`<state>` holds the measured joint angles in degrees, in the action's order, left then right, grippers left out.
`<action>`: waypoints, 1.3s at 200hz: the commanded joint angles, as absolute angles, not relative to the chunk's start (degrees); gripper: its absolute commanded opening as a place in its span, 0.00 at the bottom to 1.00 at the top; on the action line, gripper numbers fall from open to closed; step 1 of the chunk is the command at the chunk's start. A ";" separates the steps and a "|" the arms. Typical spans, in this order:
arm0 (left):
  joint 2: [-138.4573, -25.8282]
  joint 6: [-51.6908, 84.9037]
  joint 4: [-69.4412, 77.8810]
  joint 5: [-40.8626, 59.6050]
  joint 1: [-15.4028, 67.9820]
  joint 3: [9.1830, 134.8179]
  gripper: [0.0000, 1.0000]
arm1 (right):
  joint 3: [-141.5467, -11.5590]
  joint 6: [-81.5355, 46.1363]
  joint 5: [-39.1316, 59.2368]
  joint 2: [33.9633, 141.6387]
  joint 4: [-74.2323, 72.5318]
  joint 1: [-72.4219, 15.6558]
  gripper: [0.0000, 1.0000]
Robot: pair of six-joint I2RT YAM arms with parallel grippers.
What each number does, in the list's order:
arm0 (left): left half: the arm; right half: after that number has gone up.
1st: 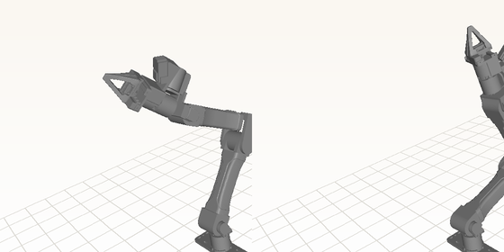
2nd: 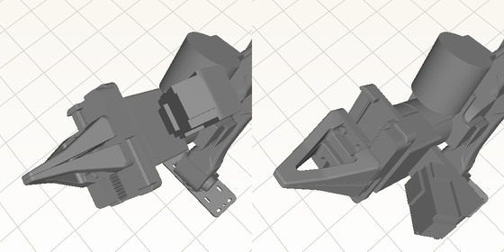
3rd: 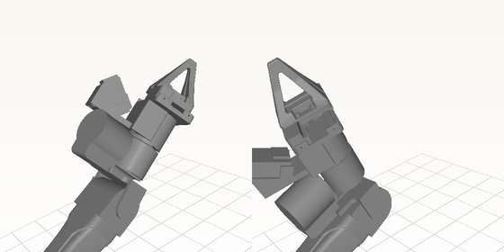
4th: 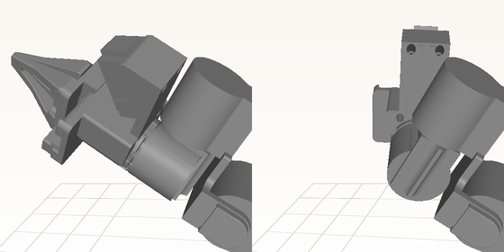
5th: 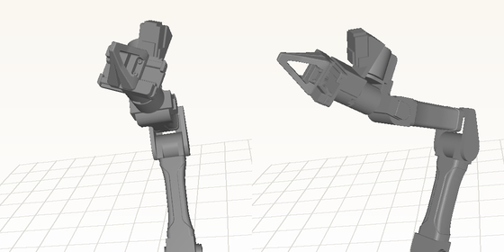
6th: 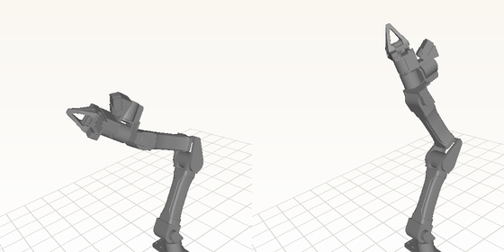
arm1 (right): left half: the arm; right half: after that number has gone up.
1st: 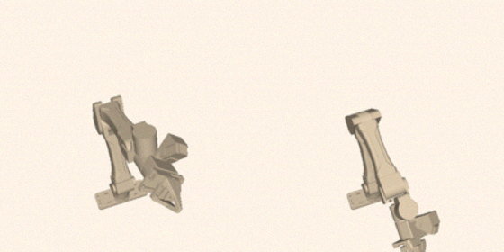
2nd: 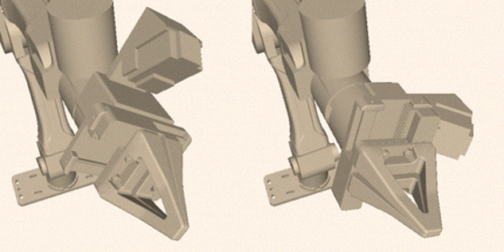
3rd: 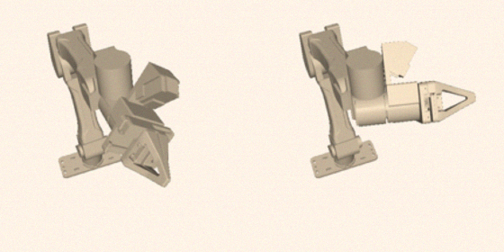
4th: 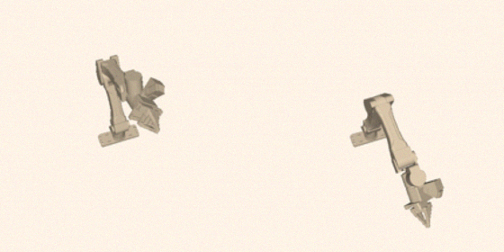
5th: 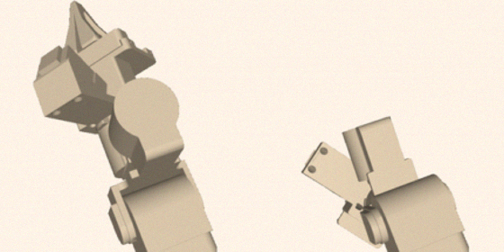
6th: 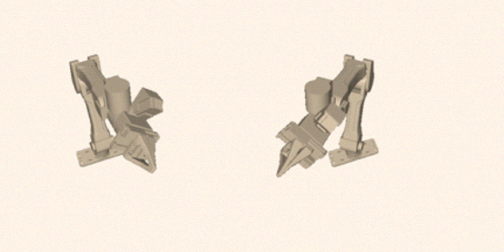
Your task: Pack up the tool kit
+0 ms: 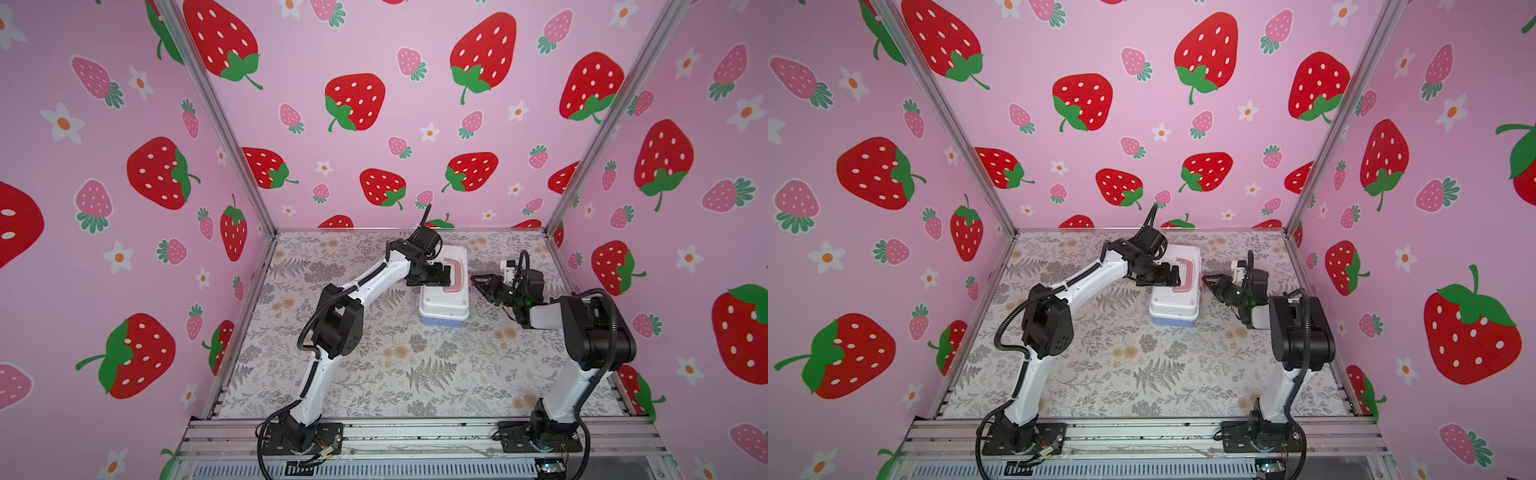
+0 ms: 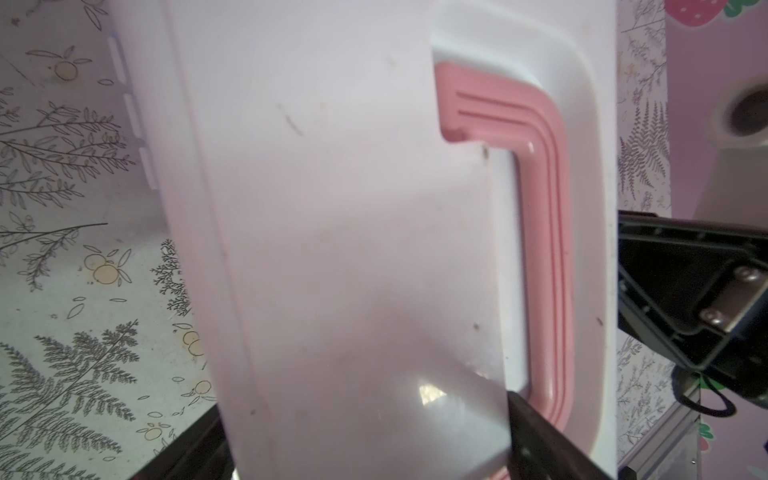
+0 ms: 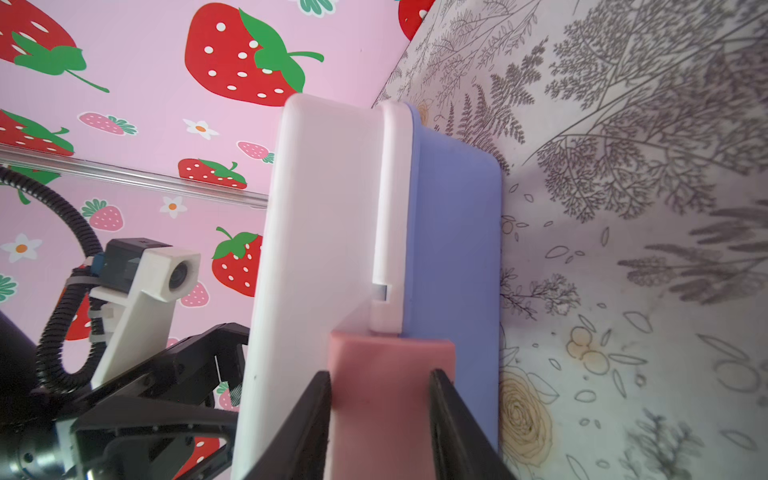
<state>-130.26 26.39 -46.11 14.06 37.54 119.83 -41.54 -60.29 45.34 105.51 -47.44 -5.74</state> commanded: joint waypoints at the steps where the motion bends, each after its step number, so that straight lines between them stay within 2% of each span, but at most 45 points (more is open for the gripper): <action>1: -136.67 26.63 -54.03 16.97 39.07 116.27 0.96 | -42.84 -58.65 47.46 106.60 -46.77 -8.59 0.41; 44: -137.37 26.39 -55.38 16.44 39.02 117.46 0.96 | -45.32 -51.72 43.84 105.20 -35.91 -9.50 0.40; 68: -137.48 26.60 -55.38 16.52 39.02 117.65 0.96 | -45.54 -51.62 44.19 105.82 -35.90 -9.57 0.37; 108: -137.63 26.81 -55.05 16.96 39.10 117.49 0.96 | -42.67 -62.72 49.09 110.67 -53.20 -9.64 0.30; 182: -137.10 27.40 -53.77 17.65 39.49 116.89 0.96 | -40.61 -77.29 51.31 116.76 -72.94 -11.43 0.29; 198: -133.12 27.33 -50.90 16.25 39.64 114.25 0.96 | -40.48 -72.11 49.99 113.07 -65.69 -10.76 0.35; 210: -128.01 27.59 -48.30 13.91 39.38 111.45 0.96 | -41.62 -63.65 47.53 107.82 -52.43 -10.02 0.40; 224: -120.23 27.61 -44.20 9.58 38.67 106.91 0.98 | -43.60 -52.18 41.00 100.34 -36.35 -9.18 0.51; 237: -111.78 27.03 -38.93 5.67 37.55 101.63 0.99 | -45.35 -43.04 32.26 93.43 -24.08 -8.57 0.70; 239: -110.39 26.86 -38.08 5.17 37.31 100.64 0.99 | -45.46 -42.03 31.07 92.18 -22.87 -8.41 0.79; 240: -109.73 26.79 -37.67 4.87 37.20 100.07 0.99 | -45.49 -41.62 30.56 91.66 -22.34 -8.33 0.89; 241: -109.05 26.71 -37.25 4.72 37.06 99.52 0.99 | -45.55 -41.20 29.61 91.14 -21.85 -8.34 0.95; 243: -107.73 26.58 -36.40 4.34 36.73 98.60 0.99 | -45.53 -40.34 28.12 90.26 -20.97 -8.24 0.99; 260: -96.07 25.87 -28.80 1.99 33.69 89.84 0.99 | -44.47 -35.42 18.54 82.83 -17.07 -7.02 0.99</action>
